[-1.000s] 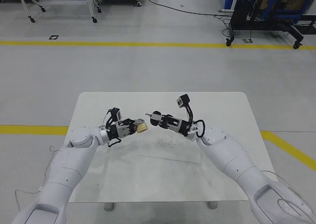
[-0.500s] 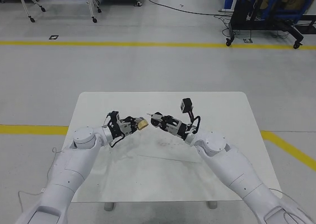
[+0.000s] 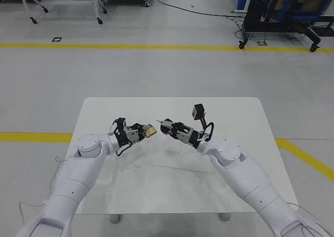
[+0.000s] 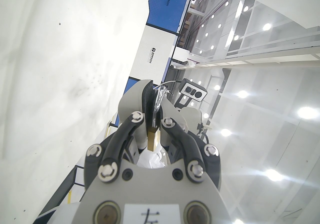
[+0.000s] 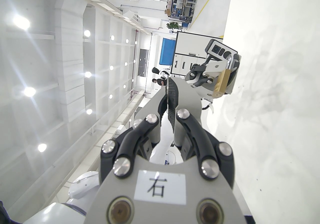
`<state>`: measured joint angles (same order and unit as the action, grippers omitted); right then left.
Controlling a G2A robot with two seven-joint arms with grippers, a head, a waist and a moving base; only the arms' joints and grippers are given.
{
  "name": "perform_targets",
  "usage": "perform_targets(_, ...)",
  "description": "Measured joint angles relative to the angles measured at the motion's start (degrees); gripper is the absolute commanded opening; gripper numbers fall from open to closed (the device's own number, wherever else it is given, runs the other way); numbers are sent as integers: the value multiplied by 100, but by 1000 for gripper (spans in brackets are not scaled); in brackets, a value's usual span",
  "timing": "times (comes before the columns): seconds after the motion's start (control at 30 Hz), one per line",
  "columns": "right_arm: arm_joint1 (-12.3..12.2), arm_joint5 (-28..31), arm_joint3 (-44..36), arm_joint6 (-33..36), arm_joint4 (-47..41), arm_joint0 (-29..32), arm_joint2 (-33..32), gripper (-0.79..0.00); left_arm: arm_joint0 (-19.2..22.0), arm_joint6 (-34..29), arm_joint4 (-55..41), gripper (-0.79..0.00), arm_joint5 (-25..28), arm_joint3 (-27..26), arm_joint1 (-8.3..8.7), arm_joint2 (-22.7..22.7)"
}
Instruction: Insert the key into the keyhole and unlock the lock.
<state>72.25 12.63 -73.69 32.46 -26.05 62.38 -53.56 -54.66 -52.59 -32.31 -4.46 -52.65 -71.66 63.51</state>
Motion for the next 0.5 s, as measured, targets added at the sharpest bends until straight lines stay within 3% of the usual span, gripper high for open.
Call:
perform_targets(0.17, 19, -212, -275, -995, 880, 259, 114, -785, -157, 391, -683, -785, -398, -29, -105, -26)
perform_targets(0.5, 31, -831, -690, -1633, 1167, 718, 64, -785, -163, 1010, -536, -785, -51, -72, -187, -145)
